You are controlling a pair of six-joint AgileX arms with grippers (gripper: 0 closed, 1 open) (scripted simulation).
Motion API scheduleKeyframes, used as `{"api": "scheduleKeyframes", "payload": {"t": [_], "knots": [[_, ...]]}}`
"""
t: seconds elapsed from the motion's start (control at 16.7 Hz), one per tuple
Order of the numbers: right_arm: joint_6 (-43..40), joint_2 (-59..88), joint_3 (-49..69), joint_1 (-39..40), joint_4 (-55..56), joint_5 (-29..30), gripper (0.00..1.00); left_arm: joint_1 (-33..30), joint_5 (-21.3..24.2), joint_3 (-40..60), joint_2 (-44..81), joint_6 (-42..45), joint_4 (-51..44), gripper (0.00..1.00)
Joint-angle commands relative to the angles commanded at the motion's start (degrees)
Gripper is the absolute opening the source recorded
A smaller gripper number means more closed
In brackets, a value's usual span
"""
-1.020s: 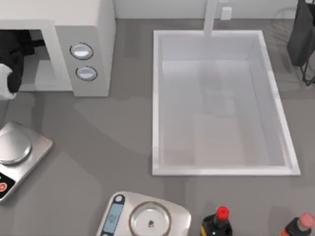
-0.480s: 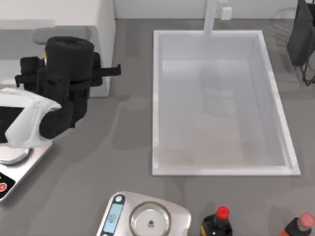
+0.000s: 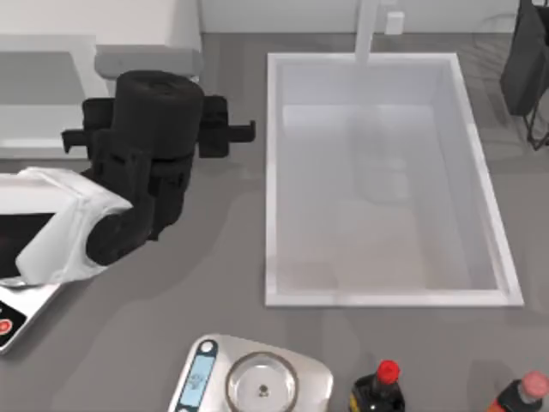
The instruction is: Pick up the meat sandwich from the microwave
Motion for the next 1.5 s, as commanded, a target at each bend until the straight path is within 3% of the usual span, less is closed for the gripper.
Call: {"api": "scheduleKeyframes", "payload": {"t": [0.18,0.66,1.02,1.5], "knots": [[0.0,0.0,0.0,0.0,0.0,0.0,1.00,-0.8,-0.1,-1.3,5.1,-0.1,5.8,0.00],[0.0,0.0,0.0,0.0,0.0,0.0,1.00,-2.8,0.6,-7.9,23.3,-0.2,33.5,0.00],[0.0,0.0,0.0,0.0,0.0,0.0,1.00,-3.0,0.8,-8.9,25.5,-0.2,36.3,0.00],[0.0,0.0,0.0,0.0,0.0,0.0,1.00,-3.0,0.8,-8.9,25.5,-0.2,36.3,0.60]]}}
